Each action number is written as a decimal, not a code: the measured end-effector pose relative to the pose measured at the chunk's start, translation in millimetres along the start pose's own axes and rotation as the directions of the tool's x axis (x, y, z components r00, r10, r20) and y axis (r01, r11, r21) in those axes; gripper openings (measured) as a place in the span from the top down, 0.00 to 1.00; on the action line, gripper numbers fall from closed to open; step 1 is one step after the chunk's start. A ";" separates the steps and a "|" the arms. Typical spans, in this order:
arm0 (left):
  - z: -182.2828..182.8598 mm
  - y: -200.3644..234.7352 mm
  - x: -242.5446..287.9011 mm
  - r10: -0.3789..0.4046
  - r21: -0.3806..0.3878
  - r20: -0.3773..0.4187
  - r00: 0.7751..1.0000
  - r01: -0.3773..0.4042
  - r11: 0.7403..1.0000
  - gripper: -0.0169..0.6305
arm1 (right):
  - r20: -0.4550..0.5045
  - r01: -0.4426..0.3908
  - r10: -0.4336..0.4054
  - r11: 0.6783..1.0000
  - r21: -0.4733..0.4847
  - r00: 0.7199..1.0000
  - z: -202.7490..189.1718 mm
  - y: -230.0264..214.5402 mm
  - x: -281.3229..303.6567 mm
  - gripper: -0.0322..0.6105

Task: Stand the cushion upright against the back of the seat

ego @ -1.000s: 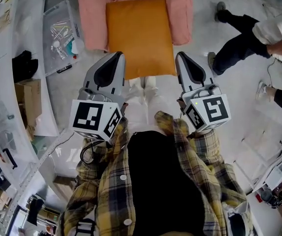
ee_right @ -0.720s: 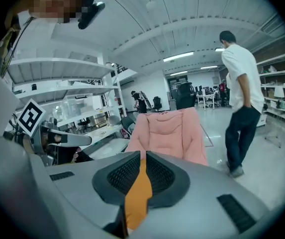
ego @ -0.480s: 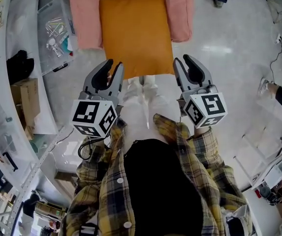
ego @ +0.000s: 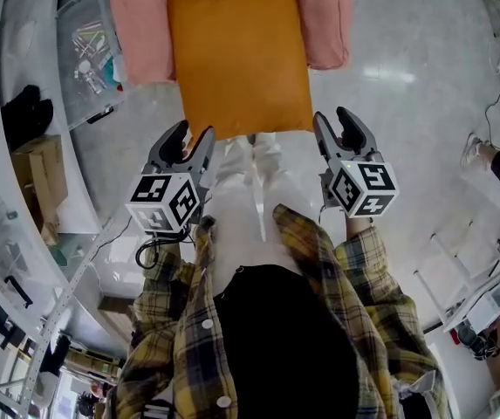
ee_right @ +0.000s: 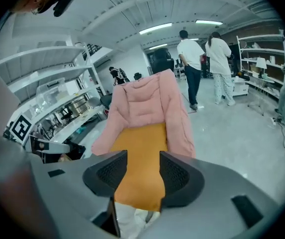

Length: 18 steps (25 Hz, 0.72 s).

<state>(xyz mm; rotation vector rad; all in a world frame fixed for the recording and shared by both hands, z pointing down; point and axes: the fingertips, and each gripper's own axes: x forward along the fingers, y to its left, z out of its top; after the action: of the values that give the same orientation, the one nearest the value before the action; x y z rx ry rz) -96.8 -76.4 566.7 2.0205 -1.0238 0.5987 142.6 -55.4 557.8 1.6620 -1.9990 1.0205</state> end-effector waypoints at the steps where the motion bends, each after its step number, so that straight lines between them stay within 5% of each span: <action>1: -6.3 6.0 3.4 0.008 -0.012 -0.006 1.000 -0.008 1.000 0.64 | -0.013 0.009 -0.009 1.000 0.013 1.000 -8.0 -6.4 4.5 0.65; 10: -55.8 57.8 34.3 0.069 -0.074 0.001 0.998 -0.068 0.995 0.63 | -0.002 0.097 -0.097 0.990 0.101 0.995 -72.1 -60.4 26.2 0.65; 18: -116.0 75.6 45.0 0.092 0.139 -0.094 0.991 -0.078 0.987 0.57 | -0.063 0.112 -0.122 0.983 -0.145 0.991 -150.6 -84.7 36.4 0.65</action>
<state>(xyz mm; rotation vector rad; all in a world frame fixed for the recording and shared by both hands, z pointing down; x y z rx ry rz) -140.6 -31.5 698.1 2.0484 -1.0377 0.8264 187.3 21.6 710.2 1.6239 -1.8584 0.8641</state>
